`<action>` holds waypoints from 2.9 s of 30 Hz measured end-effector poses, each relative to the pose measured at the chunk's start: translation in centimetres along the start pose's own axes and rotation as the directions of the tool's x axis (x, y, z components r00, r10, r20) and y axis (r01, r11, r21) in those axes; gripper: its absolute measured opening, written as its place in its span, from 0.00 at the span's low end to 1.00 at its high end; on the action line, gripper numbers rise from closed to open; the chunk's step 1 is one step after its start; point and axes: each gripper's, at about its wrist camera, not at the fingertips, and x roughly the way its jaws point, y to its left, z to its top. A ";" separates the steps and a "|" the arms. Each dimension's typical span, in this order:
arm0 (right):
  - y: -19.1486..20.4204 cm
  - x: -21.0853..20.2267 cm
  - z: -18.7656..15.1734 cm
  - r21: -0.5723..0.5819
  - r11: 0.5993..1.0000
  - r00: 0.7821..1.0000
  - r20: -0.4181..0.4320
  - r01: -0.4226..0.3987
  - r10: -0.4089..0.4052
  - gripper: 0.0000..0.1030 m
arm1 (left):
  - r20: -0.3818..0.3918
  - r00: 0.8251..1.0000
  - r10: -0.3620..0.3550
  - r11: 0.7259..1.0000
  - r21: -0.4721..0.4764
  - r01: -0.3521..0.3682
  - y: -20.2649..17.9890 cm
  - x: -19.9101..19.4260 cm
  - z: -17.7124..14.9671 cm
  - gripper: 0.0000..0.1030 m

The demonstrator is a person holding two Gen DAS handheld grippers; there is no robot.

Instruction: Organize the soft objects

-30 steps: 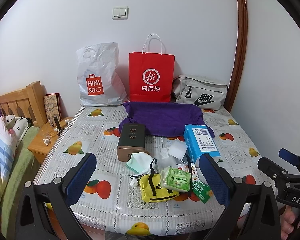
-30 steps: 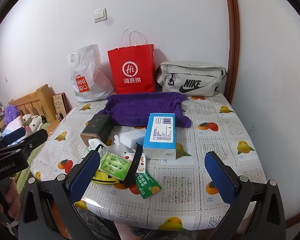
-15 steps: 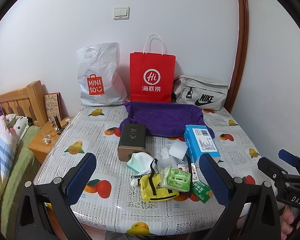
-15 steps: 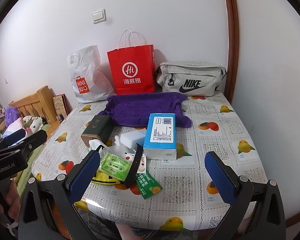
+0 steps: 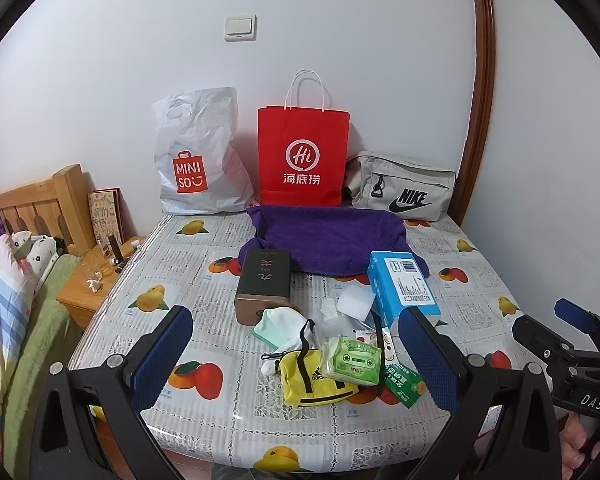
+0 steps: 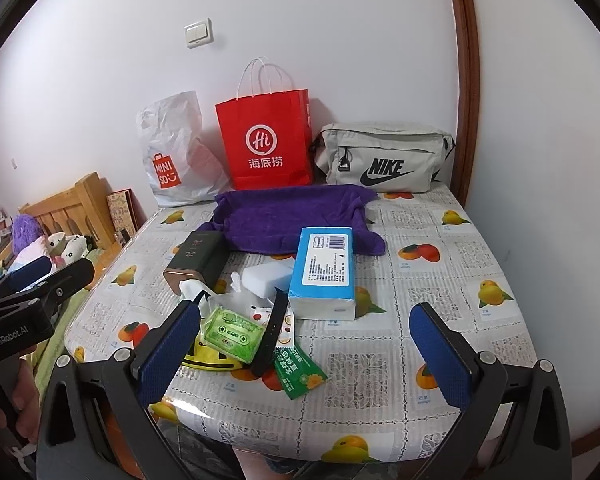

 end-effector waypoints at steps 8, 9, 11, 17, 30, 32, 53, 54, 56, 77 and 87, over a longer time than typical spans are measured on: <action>-0.7 1.5 0.0 0.011 0.998 0.998 -0.016 -0.057 0.057 1.00 | -0.010 1.000 0.002 1.000 0.022 -0.002 -0.2 1.7 0.3 1.00; -0.6 1.9 -0.1 0.008 0.998 0.998 -0.021 -0.057 0.057 1.00 | -0.020 1.000 0.005 1.000 0.023 -0.004 -0.2 2.3 0.3 1.00; -0.6 3.0 -0.4 -0.002 0.998 0.998 -0.034 -0.056 0.055 1.00 | -0.041 0.999 0.007 1.000 0.023 -0.006 0.0 3.4 0.0 1.00; -1.1 6.4 -2.0 -0.006 0.998 0.994 -0.090 -0.066 0.065 0.99 | -0.095 0.995 0.007 0.999 0.039 -0.004 -0.2 6.6 -1.4 1.00; -5.1 10.2 -4.4 0.062 0.996 0.989 -0.129 -0.060 0.067 0.99 | -0.227 0.973 -0.046 0.986 0.144 0.080 -3.7 13.0 -5.3 1.00; -5.8 10.4 -4.5 0.087 0.994 0.988 -0.131 -0.064 0.075 0.99 | -0.256 0.964 -0.068 0.981 0.158 0.112 -4.4 14.0 -5.9 1.00; -6.6 15.3 -8.1 0.083 0.991 0.963 -0.240 -0.105 0.122 0.99 | -0.288 0.953 -0.095 0.969 0.195 0.155 -5.9 18.6 -7.7 0.72; -6.3 15.4 -8.1 0.071 0.991 0.963 -0.240 -0.111 0.125 0.97 | -0.280 0.955 -0.101 0.969 0.188 0.157 -5.5 18.5 -7.5 0.72; -5.6 15.7 -8.2 0.046 0.992 0.962 -0.241 -0.122 0.129 0.96 | -0.274 0.956 -0.105 0.971 0.181 0.159 -5.1 18.3 -7.1 0.72; 0.2 18.5 -10.2 -0.255 0.953 0.954 -0.288 -0.167 0.090 0.39 | -0.218 0.973 -0.069 0.997 0.011 0.073 3.1 15.9 -4.6 0.72; -1.8 17.3 -10.7 -0.230 0.963 0.948 -0.312 -0.139 0.062 0.47 | -0.219 0.974 -0.052 0.998 -0.054 0.041 6.0 15.9 -5.0 0.72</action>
